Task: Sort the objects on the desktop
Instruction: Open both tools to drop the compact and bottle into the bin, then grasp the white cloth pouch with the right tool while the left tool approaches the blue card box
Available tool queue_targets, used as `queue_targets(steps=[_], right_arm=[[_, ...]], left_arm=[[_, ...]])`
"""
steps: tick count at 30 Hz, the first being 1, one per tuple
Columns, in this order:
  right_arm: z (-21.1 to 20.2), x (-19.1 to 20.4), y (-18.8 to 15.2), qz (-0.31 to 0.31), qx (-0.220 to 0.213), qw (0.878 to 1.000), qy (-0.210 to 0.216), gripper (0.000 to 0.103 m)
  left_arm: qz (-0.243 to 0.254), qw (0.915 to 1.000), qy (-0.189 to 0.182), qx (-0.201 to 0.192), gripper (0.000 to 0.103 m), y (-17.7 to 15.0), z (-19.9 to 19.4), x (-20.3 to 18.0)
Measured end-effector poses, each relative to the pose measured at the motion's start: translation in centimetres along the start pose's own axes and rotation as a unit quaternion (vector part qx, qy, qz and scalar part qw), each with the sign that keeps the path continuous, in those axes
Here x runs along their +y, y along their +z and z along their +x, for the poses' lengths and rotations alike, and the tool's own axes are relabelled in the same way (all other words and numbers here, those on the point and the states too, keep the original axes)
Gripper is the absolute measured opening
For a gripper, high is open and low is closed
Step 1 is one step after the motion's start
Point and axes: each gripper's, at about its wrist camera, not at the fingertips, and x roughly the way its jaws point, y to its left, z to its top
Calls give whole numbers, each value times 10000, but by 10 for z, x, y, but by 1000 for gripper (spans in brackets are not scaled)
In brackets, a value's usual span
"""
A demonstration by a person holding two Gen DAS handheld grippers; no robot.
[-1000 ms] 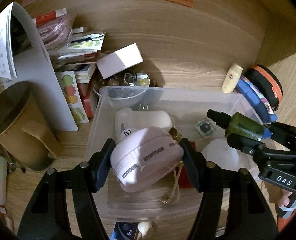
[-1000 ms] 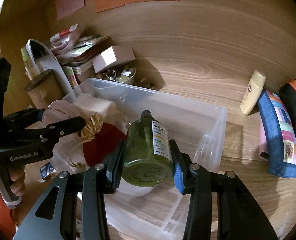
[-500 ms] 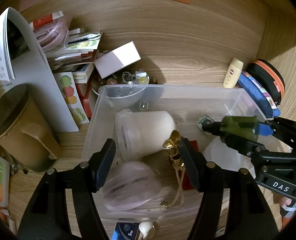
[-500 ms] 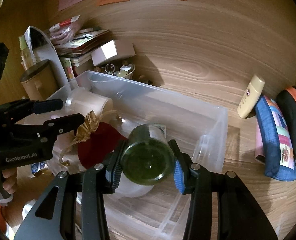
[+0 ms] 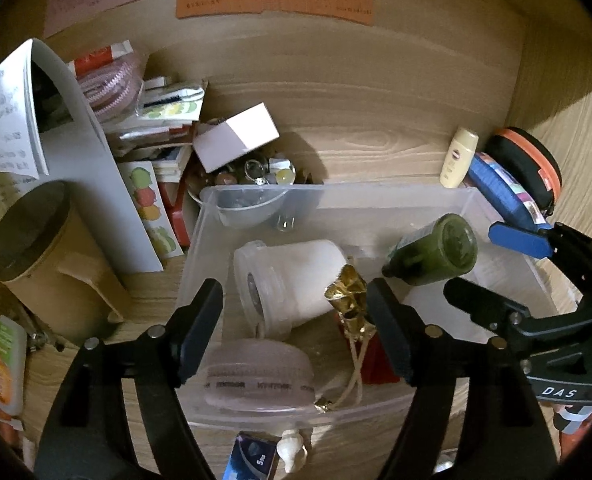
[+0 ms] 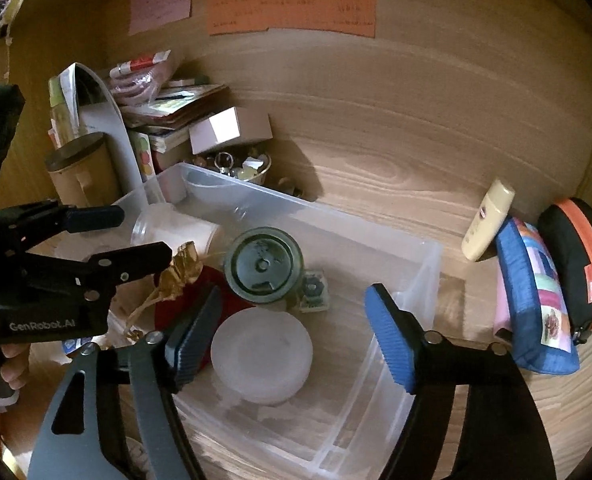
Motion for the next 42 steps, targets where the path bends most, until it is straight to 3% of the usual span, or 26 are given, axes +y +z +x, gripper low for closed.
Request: queue_targets(steps=[11,15,25,34,42], right_arm=[[-18,6,3,-117,-201,9997,-113,85],[-32,10,3,-165,-349,9991,-171,96],[-73,22,-7,-220,-644,9976,-89,97],[-97,37,-27,-410,-735,9963,161,102],[-88,69,-61,-908,-310,9934,627,102]], left_arm=[[-49,9994,208,-263,97,3,-32,5],[-124,9994,156,-296,98,2,-45,8],[-116,9985,268,-458,100,-14,-76,20],[-228,9990,345,-139,100,-42,-79,40],[-292,9980,526,192,100,-71,-77,53]])
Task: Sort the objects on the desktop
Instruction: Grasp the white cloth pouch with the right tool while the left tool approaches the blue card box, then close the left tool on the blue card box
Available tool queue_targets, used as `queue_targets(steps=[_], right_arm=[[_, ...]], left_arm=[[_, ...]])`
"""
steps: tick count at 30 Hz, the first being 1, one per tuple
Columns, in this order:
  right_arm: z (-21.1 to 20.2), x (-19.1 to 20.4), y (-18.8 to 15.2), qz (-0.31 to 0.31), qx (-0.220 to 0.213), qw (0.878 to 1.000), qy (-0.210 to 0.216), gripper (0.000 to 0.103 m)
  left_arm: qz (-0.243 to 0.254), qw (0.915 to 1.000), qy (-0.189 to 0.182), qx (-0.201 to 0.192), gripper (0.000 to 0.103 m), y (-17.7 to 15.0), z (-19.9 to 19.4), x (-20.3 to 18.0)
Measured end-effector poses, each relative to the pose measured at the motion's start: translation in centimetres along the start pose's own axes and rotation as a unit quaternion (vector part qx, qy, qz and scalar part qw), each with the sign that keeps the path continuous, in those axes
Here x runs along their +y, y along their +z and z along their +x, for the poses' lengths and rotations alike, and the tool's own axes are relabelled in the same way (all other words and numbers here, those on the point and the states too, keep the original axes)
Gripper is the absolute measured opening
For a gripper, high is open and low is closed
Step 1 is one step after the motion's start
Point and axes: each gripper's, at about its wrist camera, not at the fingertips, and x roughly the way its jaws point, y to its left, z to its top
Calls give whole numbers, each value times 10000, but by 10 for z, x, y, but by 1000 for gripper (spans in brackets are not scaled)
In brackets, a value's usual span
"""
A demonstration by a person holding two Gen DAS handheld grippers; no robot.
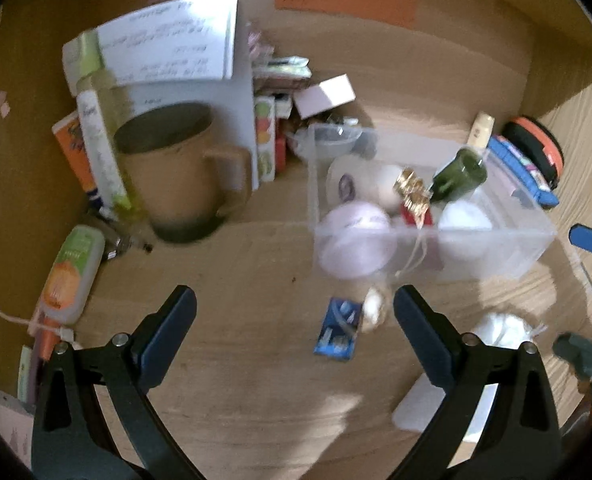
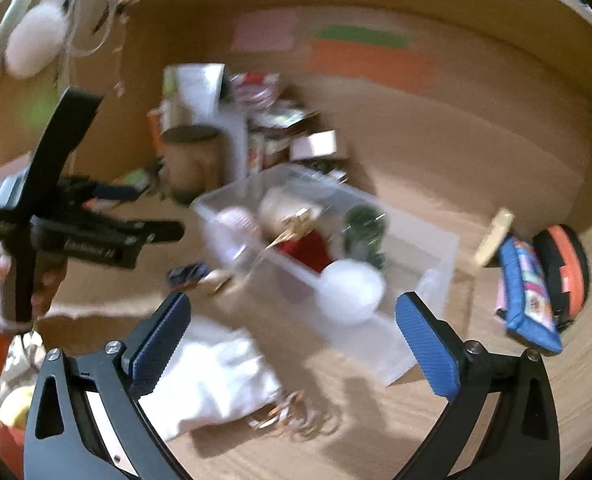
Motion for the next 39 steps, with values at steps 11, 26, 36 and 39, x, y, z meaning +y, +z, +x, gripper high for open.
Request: queue_targets(steps=[11,26,36,39], right_arm=[[39,22,-29,-52,817,9933,814,102],[65,39,-33,-457,1064,9895,863,78],[55,25,-29,-52,840,9916,980,60],[52,13,-27,164,810,9914,1016,60]], left_arm=[[-69,9993,14,359,100,-27,8,9],[145,9979,-69,625,100,-28,31,2],[952,9933,-22,660,75,-22,47,-22],[933,9935,-81,647,67,-19,50,-22]])
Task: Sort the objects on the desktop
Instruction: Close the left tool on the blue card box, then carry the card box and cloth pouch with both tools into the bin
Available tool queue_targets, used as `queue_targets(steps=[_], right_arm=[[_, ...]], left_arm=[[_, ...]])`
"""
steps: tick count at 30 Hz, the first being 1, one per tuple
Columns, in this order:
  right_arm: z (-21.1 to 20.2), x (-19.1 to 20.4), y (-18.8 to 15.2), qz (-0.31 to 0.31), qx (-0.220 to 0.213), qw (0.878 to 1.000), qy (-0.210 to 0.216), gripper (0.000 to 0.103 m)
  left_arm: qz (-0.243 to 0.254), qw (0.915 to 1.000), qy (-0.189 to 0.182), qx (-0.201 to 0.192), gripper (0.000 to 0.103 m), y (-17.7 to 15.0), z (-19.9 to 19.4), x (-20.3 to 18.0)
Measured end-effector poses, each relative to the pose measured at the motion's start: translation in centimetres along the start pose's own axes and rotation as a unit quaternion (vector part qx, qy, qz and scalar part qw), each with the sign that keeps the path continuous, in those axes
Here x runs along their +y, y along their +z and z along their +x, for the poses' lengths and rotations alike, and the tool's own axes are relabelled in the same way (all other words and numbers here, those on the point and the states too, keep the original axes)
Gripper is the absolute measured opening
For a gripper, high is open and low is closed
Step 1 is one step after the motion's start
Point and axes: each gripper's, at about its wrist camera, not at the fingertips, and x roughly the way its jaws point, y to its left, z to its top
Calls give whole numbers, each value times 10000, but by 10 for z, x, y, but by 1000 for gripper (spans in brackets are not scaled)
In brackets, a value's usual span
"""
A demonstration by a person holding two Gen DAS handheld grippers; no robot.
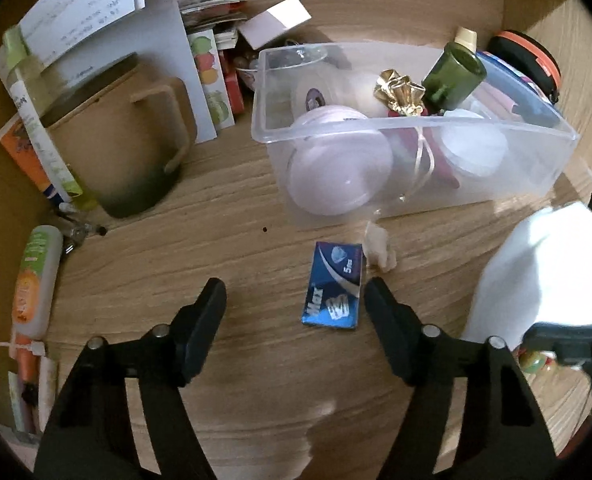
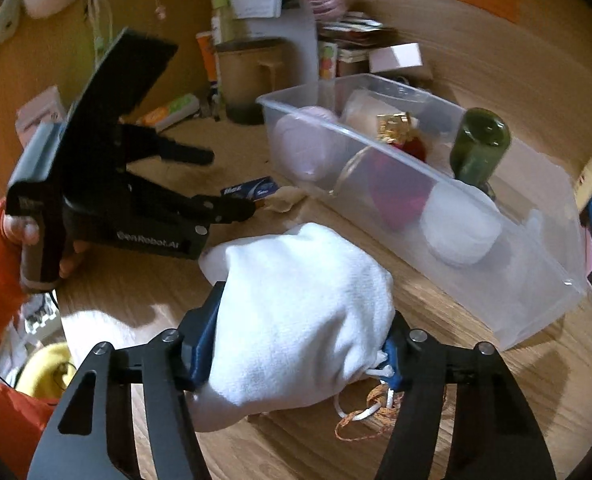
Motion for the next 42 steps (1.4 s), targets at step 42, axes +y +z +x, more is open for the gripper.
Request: queue_targets(steps=[42], right_arm=[[-65,-38,15,914,-1042,9903,108,46]], left_arm=[[-747,9904,-509,-1049,26,9,-63,6]])
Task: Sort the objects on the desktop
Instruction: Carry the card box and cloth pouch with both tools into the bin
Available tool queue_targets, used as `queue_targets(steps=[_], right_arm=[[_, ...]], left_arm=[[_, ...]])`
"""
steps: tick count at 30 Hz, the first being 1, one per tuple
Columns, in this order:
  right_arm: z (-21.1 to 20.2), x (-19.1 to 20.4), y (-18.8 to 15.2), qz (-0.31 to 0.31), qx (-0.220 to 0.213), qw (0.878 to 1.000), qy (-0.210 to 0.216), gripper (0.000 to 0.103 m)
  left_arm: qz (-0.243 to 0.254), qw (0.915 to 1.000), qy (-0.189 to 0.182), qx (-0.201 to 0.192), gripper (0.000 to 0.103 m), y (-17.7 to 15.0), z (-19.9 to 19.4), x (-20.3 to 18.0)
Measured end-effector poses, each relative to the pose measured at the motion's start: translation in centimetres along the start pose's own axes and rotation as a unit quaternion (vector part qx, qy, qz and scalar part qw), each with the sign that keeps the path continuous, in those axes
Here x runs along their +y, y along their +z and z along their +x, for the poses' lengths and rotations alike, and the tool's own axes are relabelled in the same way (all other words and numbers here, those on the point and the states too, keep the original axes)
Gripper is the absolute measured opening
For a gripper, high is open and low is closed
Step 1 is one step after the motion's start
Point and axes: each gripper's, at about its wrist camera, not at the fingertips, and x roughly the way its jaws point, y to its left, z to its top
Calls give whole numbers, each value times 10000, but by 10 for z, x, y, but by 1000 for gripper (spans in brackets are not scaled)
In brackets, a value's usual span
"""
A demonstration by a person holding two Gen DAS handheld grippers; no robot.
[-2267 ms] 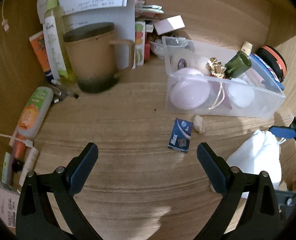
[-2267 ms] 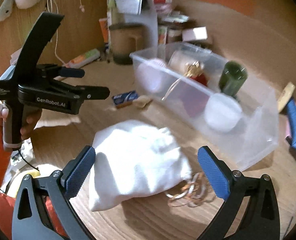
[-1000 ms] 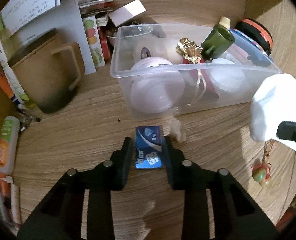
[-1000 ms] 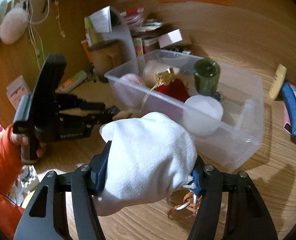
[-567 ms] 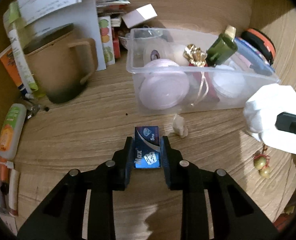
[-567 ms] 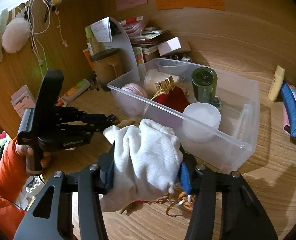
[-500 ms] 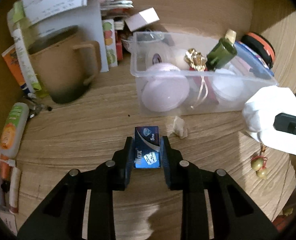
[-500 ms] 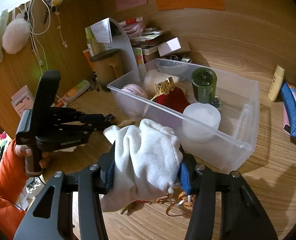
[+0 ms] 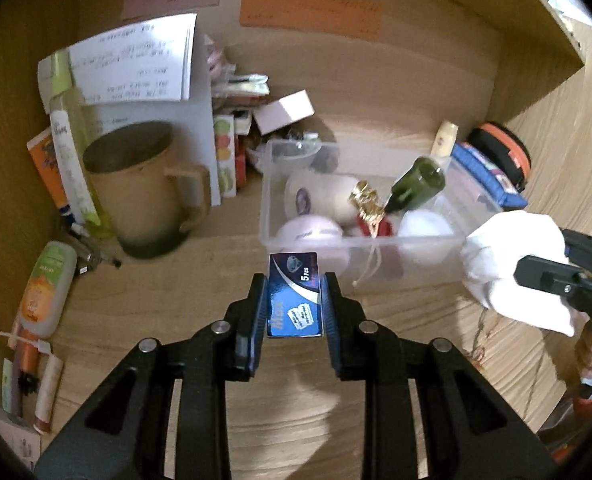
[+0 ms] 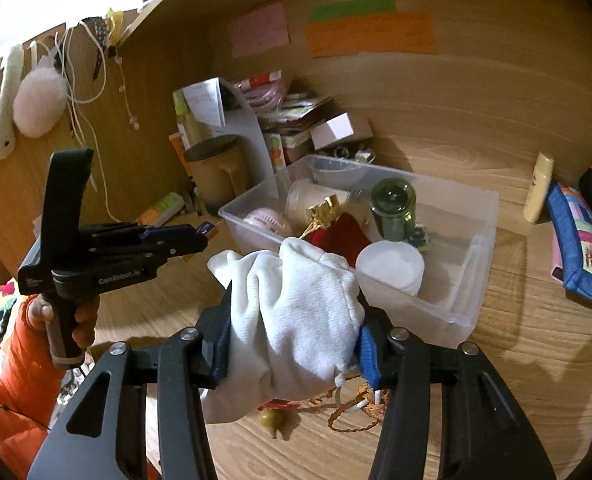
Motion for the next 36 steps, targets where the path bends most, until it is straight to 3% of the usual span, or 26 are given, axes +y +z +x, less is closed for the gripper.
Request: queue_targets(steps=[19,36], right_arm=[[-4,-34,27,533,-387,9976,-215,46],[17,-77,38,1055,-328,9905,-814,46]], left_arm=[[156,9976,-452,-500,26,41,-6,-32],[200,9962,-814,-250,26,59,38,-58]])
